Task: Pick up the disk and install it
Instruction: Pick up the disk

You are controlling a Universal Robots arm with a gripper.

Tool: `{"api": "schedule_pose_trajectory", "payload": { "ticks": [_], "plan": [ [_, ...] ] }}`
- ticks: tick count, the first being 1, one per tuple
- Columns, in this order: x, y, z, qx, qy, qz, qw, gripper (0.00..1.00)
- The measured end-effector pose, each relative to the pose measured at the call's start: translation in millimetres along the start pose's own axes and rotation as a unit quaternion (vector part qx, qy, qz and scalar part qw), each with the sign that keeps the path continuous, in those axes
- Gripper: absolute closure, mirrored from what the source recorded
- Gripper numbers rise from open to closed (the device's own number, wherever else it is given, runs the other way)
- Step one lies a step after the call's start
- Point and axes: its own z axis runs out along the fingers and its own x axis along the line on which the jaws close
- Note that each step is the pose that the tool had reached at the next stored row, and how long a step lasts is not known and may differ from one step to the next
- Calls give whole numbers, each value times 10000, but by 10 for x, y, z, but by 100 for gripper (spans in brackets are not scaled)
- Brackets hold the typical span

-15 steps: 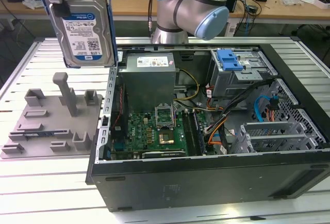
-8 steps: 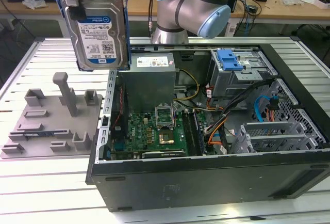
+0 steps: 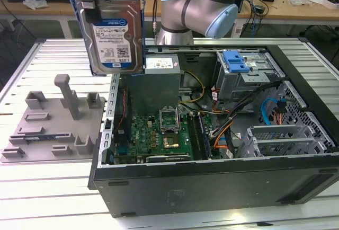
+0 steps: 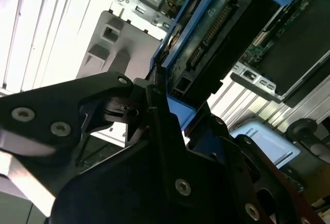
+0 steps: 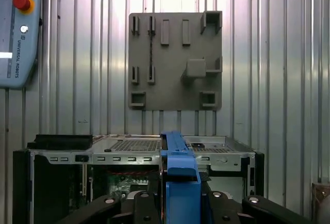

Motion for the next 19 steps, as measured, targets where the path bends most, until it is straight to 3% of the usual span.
{"api": "schedule_pose_trajectory", "payload": {
  "ticks": [19],
  "plan": [
    [355, -680, -22, -1, 1, -1, 10000, 63]
  ]
}}
